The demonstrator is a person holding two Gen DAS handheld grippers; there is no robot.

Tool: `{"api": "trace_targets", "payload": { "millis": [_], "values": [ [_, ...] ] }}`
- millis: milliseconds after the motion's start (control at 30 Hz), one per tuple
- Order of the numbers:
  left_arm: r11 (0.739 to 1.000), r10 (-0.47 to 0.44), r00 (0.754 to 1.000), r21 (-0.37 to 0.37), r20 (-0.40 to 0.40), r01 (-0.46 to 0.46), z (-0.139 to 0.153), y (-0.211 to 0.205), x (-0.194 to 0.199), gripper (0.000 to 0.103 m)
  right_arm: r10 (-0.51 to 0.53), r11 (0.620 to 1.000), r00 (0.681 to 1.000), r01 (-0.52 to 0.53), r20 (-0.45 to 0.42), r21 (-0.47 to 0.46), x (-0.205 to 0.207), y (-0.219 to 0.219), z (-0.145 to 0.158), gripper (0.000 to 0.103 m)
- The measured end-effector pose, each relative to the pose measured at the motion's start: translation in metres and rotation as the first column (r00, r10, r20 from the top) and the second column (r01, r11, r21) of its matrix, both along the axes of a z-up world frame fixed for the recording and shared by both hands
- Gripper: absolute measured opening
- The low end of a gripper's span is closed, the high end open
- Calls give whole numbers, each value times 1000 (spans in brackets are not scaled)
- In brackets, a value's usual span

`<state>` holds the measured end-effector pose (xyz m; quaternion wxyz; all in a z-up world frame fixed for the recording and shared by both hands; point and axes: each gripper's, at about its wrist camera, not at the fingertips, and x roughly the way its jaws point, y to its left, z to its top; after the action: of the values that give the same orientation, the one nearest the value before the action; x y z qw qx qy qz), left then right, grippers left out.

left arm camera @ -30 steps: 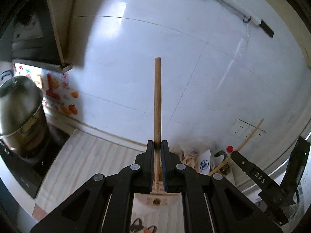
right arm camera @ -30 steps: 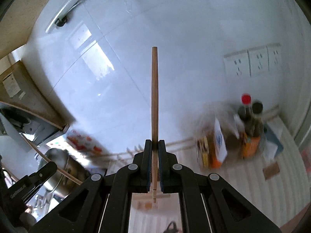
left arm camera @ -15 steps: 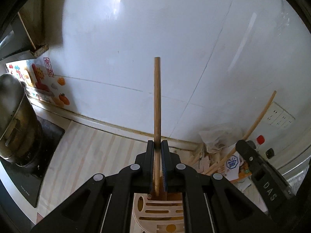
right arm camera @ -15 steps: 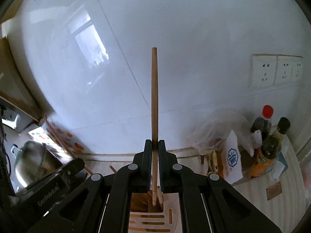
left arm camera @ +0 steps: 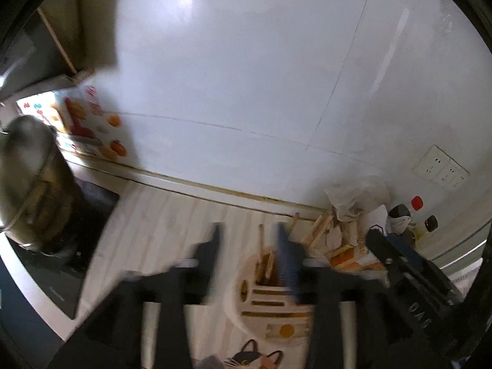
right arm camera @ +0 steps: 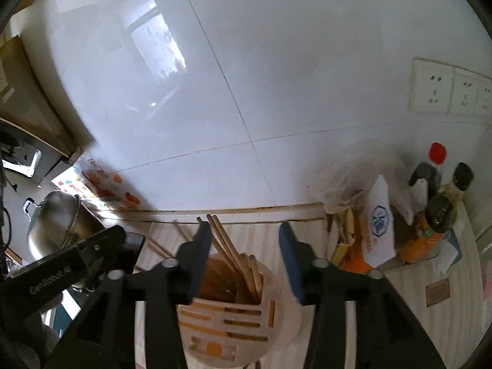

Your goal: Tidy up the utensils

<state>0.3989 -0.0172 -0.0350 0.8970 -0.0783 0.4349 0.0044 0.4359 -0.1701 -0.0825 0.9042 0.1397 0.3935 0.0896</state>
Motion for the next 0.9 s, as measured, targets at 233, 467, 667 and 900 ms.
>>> {"api": "trace_targets", "payload": {
  "millis": [233, 467, 667, 900],
  "values": [
    [993, 40, 999, 112, 36, -44, -4, 8, -44, 89, -45, 995, 998, 48, 33, -86, -41, -15, 10, 58],
    [972, 57, 997, 227, 42, -65, -29, 0, -70, 103, -51, 975, 999, 49, -4, -216, -73, -18, -9, 94],
    [972, 57, 998, 226, 41, -65, -35, -1, -88, 103, -75, 955, 997, 70, -7, -289, -98, -21, -15, 103],
    [976, 25, 996, 213, 87, -43, -17, 2, -124, 103, -121, 944, 992, 127, 38, -305, -133, -22, 5, 103]
  ]
}}
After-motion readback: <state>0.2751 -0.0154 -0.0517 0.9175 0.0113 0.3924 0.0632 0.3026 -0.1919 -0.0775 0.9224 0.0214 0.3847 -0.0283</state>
